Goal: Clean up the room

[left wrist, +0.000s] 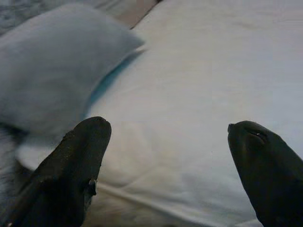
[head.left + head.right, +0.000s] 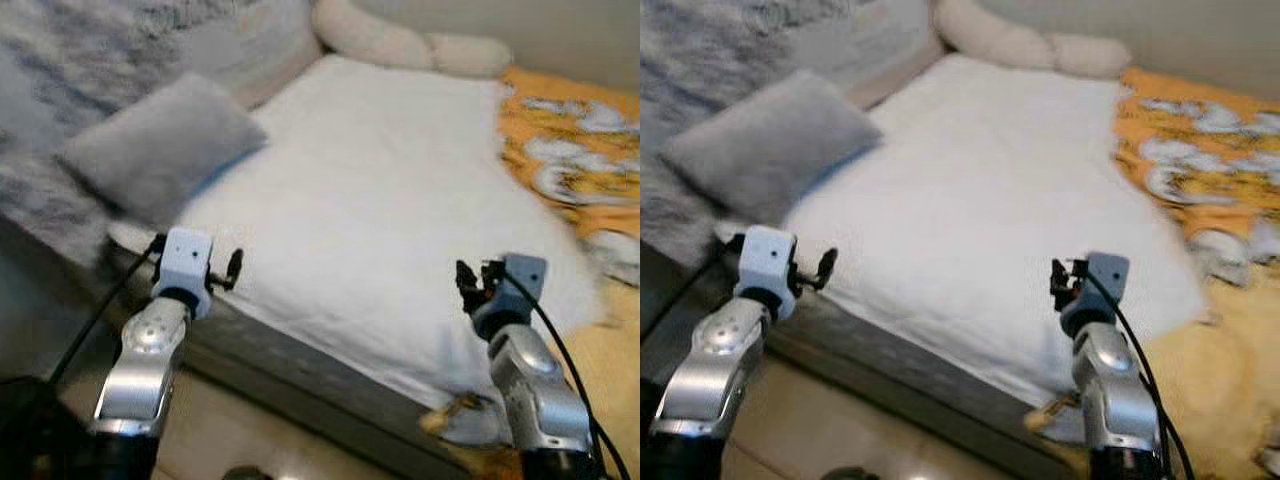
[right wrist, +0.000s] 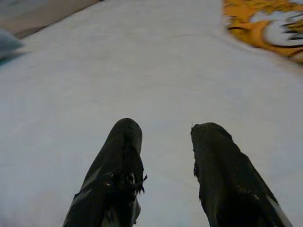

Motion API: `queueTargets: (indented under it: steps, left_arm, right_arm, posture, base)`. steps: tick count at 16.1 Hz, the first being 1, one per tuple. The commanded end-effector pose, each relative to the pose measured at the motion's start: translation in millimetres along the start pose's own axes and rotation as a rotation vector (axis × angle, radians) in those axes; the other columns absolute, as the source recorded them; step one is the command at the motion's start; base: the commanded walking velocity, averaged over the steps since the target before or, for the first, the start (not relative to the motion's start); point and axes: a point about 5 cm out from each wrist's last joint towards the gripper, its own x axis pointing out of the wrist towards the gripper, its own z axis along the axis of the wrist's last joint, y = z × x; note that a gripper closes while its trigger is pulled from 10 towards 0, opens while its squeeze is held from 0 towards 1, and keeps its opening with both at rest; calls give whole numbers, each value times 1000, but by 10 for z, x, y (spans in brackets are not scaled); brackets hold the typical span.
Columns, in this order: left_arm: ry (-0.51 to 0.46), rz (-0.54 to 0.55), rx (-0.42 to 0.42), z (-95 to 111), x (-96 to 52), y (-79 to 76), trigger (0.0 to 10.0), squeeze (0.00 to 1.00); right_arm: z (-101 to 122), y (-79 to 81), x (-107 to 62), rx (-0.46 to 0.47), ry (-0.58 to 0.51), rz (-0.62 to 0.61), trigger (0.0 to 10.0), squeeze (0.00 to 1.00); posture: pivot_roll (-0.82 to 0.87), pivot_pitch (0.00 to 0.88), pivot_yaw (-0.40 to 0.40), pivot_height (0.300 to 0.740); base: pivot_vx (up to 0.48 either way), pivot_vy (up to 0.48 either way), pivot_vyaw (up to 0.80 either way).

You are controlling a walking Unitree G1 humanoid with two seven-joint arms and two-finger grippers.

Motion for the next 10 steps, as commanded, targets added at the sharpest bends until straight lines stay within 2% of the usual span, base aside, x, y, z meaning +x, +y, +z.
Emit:
queueTargets:
  steps: [1, 3, 5, 7, 10]
  left_arm:
    - [8, 15, 12, -7, -4, 55, 10000, 1000]
    - [6, 13, 8, -7, 4, 51, 10000, 1000]
    - [6, 13, 7, -8, 5, 46, 10000, 1000]
    - [3, 14, 2, -5, 16, 31, 10000, 1000]
    - [-4, 8, -24, -9, 40, 3, 10000, 1000]
  right_arm:
    - [55, 60, 16, 1, -25, 18, 10000, 0]
    - [72, 94, 19, 30, -31, 35, 10000, 0]
    - [78, 116, 20, 46, -33, 47, 10000, 0]
    - [82, 148, 22, 15, -36, 54, 10000, 0]
    - [93, 183, 47, -21, -34, 50, 10000, 0]
  posture:
    - [25, 0, -28, 740]
    - [16, 0, -22, 740]
    - [13, 0, -21, 740]
    - [12, 0, -26, 740]
    - [-6, 0, -21, 740]
  base:
    - [0, -337, 0]
    - [0, -336, 0]
    - [0, -338, -800]
    - [0, -336, -666]
    - [0, -337, 0]
